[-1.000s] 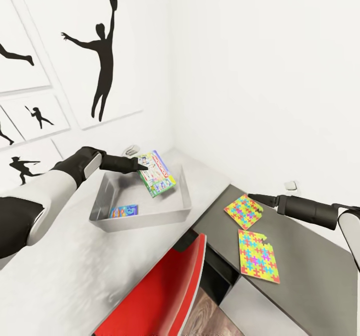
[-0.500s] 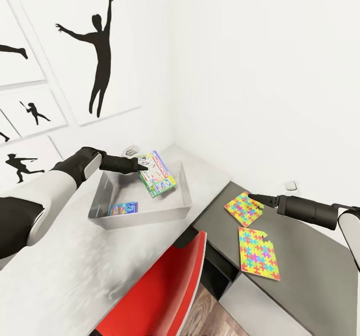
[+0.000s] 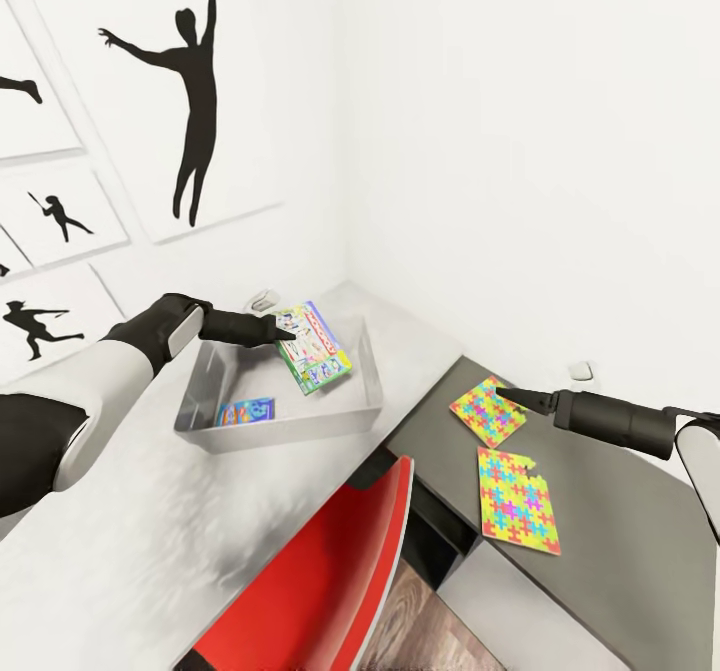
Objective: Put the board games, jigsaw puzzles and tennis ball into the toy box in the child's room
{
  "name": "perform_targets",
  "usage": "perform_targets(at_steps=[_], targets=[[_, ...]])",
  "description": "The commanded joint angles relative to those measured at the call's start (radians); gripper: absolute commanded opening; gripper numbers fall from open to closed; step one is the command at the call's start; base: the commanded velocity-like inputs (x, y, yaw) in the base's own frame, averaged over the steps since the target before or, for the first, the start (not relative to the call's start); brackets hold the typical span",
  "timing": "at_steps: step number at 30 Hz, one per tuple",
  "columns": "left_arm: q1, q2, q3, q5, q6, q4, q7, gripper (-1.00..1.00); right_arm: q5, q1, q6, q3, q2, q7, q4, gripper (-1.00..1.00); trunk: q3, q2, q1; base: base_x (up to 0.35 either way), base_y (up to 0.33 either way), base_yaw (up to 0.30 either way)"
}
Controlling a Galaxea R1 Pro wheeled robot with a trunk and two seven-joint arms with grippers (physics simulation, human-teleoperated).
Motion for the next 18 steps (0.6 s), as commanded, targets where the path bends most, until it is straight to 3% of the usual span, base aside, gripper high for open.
perform_targets(at_steps=[1,18], targets=[[-0.001,0.001,-0.004,0.006,0.006,-0.001,-0.001,-1.0,0.004,-0.001,0.004,-0.001,0.0,0.006,0.0,1.0,-0.004,-0.002,0.001,0.0,0.0,0.0],[-0.001,0.001,-0.002,0.01,0.002,-0.001,-0.001,-1.0,0.004,0.0,0.004,-0.001,0.0,0.006,0.0,1.0,-0.031,-0.002,0.001,0.0,0.0,0.0]])
